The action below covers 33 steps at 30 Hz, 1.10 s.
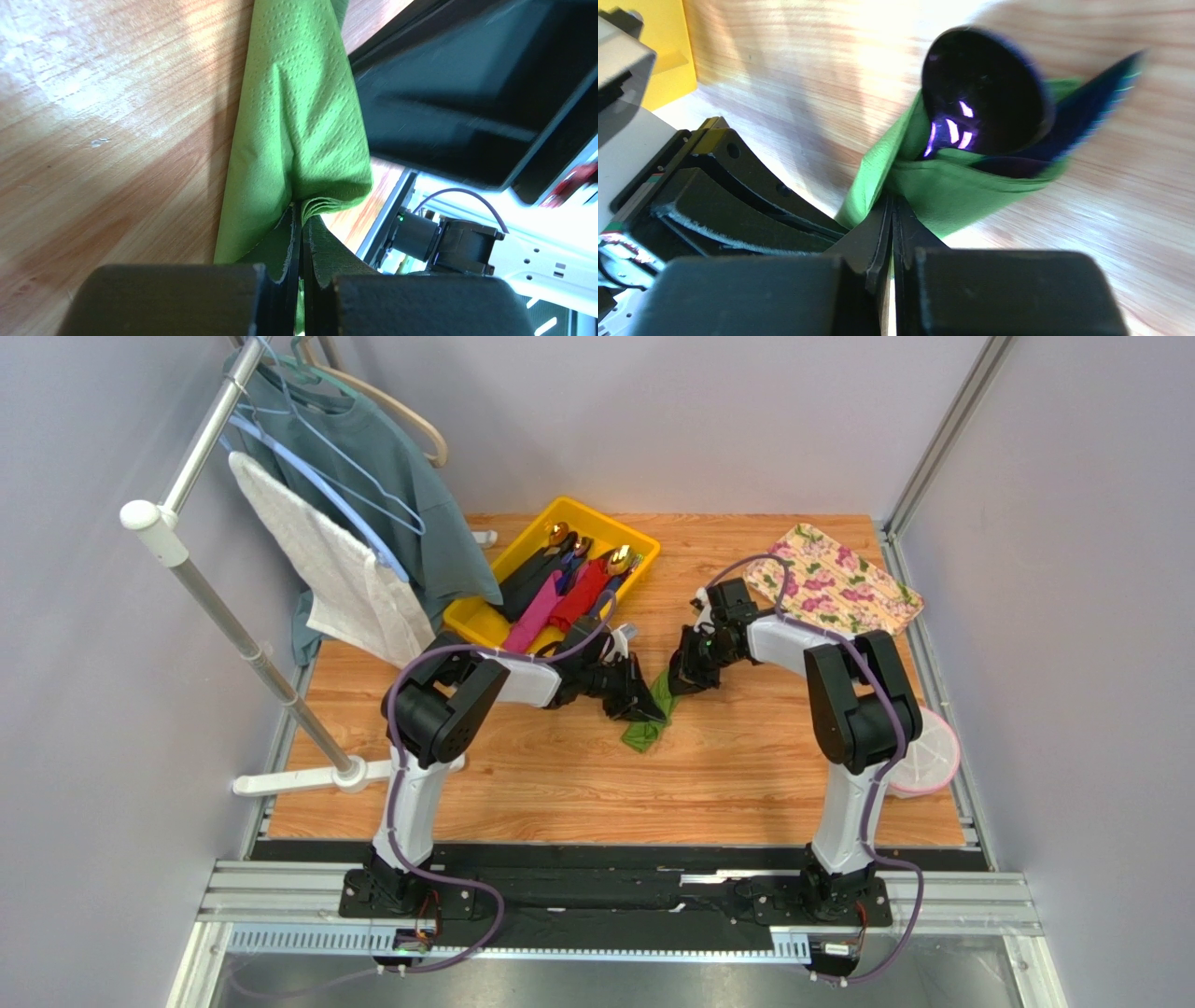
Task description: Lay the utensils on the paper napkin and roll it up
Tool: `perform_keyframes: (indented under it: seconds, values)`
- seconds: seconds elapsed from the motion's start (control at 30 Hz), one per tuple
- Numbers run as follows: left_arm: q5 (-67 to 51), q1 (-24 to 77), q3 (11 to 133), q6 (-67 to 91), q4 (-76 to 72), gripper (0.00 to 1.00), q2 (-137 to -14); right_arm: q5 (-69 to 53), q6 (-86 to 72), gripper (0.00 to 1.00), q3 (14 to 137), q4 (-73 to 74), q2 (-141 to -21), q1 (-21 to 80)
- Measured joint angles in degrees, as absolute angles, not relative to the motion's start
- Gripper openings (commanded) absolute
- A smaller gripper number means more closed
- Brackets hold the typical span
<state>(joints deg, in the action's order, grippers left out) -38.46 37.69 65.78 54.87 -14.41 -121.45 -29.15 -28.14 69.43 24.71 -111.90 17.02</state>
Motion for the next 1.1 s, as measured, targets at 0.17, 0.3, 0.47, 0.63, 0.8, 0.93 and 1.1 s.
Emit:
perform_keyframes:
  seconds: [0.17, 0.3, 0.47, 0.63, 0.8, 0.93, 1.1]
  values:
    - [-38.6, 37.8, 65.8, 55.0, -14.5, 0.0, -121.6, -27.7, -26.0, 0.04, 70.4, 27.4, -110.5, 14.2]
    - [-38.6, 37.8, 65.8, 55.0, -14.6, 0.0, -121.6, -27.4, -25.6, 0.03, 70.4, 27.7, -110.2, 12.2]
    - [-38.6, 37.8, 65.8, 55.0, -14.5, 0.0, -121.6, -28.0, -26.5, 0.03, 69.6, 26.9, -110.2, 11.8]
    - [-38.7, 37.8, 65.8, 54.9, -14.5, 0.0, -121.6, -29.6, -28.5, 0.03, 68.1, 24.9, -110.5, 11.7]
    - [-38.8, 37.8, 66.0, 54.5, -14.4, 0.0, -121.6, -31.5, -30.9, 0.02, 66.2, 21.7, -110.5, 11.5]
    - [-38.9, 37.8, 66.2, 53.4, -14.0, 0.0, -121.6, -32.4, -32.4, 0.0, 65.2, 19.8, -110.7, 11.5]
    - [-39.2, 38.2, 66.5, 52.3, -14.0, 0.0, -121.6, -33.2, -33.7, 0.0, 64.6, 18.0, -111.3, 11.3]
